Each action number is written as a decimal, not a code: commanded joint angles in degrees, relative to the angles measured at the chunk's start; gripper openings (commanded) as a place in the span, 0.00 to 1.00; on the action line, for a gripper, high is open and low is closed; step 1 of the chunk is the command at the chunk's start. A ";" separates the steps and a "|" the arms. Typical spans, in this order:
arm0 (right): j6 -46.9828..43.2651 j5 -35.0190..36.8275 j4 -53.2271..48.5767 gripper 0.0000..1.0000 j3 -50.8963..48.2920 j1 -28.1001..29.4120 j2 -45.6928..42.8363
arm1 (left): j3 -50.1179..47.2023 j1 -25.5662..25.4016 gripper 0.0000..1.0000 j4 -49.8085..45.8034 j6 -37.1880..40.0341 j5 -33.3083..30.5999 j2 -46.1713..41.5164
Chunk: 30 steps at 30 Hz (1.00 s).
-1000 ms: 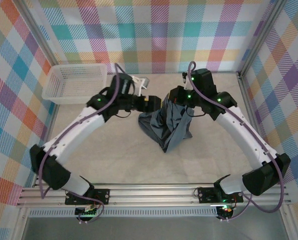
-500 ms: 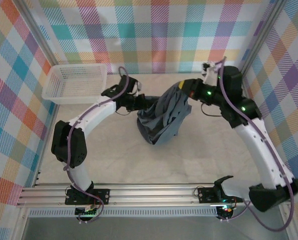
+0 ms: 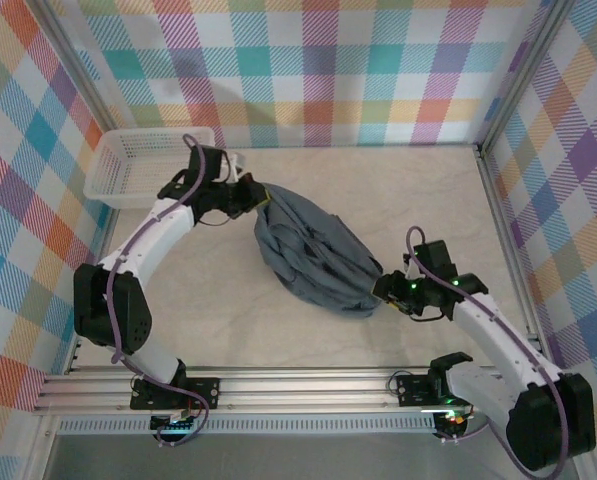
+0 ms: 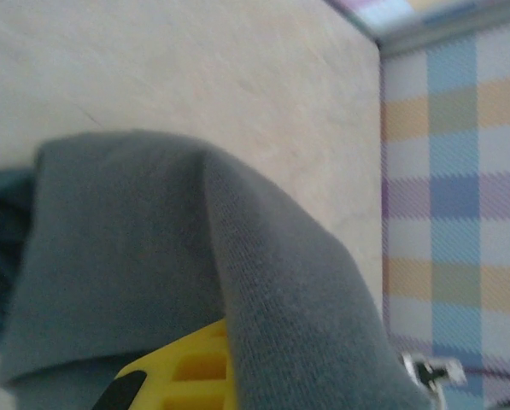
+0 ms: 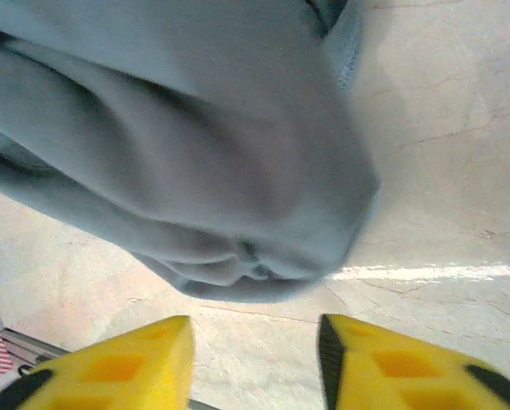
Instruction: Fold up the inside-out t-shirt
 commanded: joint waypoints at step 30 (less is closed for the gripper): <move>-29.62 10.71 33.21 0.54 24.10 22.22 37.96 | 2.45 -4.85 0.00 -4.20 0.37 -2.84 -2.01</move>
